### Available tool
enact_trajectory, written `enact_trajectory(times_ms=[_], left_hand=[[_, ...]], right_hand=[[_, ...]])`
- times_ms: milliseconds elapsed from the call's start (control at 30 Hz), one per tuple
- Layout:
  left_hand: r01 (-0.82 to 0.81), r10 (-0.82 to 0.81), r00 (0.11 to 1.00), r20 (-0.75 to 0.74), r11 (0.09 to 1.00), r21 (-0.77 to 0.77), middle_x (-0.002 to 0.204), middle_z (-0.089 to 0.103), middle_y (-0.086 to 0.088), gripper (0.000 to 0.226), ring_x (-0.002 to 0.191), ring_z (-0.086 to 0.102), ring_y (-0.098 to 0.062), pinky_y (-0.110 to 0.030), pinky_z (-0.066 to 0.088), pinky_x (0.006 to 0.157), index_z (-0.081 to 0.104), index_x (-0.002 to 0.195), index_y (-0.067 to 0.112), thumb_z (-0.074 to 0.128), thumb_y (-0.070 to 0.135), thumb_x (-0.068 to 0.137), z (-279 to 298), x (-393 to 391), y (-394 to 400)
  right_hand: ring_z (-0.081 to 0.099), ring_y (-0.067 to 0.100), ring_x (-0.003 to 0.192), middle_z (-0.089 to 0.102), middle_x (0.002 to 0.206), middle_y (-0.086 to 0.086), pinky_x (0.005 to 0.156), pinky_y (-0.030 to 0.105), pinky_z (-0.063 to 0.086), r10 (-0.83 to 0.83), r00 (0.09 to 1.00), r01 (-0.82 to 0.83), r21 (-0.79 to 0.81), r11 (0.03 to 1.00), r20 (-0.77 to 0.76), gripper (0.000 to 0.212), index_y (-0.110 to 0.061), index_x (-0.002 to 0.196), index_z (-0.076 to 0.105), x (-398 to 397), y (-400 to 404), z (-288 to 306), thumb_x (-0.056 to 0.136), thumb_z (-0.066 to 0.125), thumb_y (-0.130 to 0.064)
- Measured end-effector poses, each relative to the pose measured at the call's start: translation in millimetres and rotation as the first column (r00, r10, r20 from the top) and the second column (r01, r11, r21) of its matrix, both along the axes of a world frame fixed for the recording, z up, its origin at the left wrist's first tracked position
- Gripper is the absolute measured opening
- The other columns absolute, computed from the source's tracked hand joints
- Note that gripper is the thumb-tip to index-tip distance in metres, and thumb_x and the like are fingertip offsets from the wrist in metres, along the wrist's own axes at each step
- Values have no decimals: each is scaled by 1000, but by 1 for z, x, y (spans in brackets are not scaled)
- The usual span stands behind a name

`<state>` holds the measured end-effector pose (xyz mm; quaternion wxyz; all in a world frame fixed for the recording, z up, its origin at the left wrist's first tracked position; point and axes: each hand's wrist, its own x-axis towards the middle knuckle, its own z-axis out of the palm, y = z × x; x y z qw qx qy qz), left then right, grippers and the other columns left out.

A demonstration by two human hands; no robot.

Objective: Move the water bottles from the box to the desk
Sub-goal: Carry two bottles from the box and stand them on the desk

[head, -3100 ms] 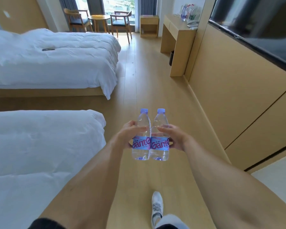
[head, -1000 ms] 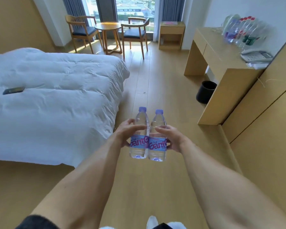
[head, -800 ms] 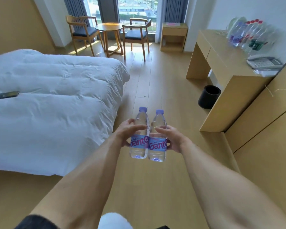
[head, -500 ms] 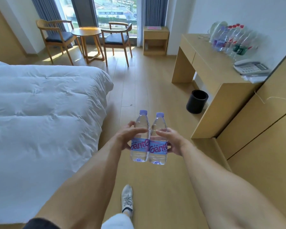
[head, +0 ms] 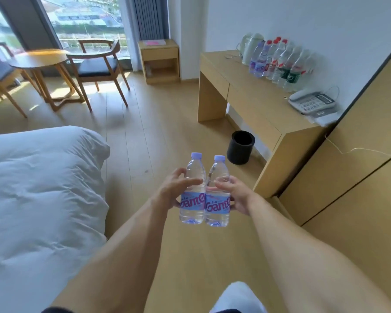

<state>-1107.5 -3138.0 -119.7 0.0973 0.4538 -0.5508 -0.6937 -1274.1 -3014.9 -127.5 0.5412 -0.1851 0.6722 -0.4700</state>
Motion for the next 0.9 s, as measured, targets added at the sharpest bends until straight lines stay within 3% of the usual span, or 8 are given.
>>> enact_trajectory(times_ms=[167, 333, 533, 767, 900], left_hand=[[-13, 12, 1000, -15, 1000, -21, 113, 72, -9, 53, 99, 73, -28, -63, 57, 79, 56, 122, 29, 85, 28, 78, -5, -44, -71], [-91, 90, 996, -17, 993, -75, 115, 70, -10, 52, 98, 72, -29, -62, 58, 77, 56, 123, 28, 84, 25, 79, -3, -92, -146], [-173, 172, 985, -17, 978, -115, 113, 71, -9, 47, 93, 74, -29, -55, 61, 72, 60, 119, 30, 84, 22, 79, 22, -159, -243], [-175, 172, 985, -31, 977, -119, 108, 73, -8, 44, 91, 74, -28, -62, 58, 78, 61, 115, 31, 84, 23, 79, 31, -225, -321], [-127, 123, 992, -36, 984, -124, 111, 71, -8, 46, 93, 73, -28, -58, 59, 78, 60, 118, 31, 83, 23, 79, 26, -262, -368]], right_hand=[[63, 23, 107, 77, 86, -11, 97, 46, 45, 29, 1000, -29, -11, 1000, -5, 54, -21, 133, 50, -50, -73, -8, 87, 75, -33], [65, 24, 111, 73, 114, 4, 97, 46, 47, 99, 995, -100, -55, 993, -22, 59, -24, 131, 53, -108, -162, -13, 81, 81, -35], [64, 23, 109, 64, 128, 7, 84, 39, 50, 175, 984, -175, -102, 979, 0, 52, -25, 129, 56, -185, -273, -5, 83, 79, -34], [65, 22, 102, 65, 125, 8, 84, 39, 51, 199, 980, -200, -123, 972, -24, 53, -20, 131, 56, -258, -356, 4, 84, 79, -33], [64, 26, 111, 65, 128, 9, 87, 43, 51, 154, 987, -159, -115, 980, -54, 54, -19, 131, 57, -291, -394, 2, 83, 80, -33]])
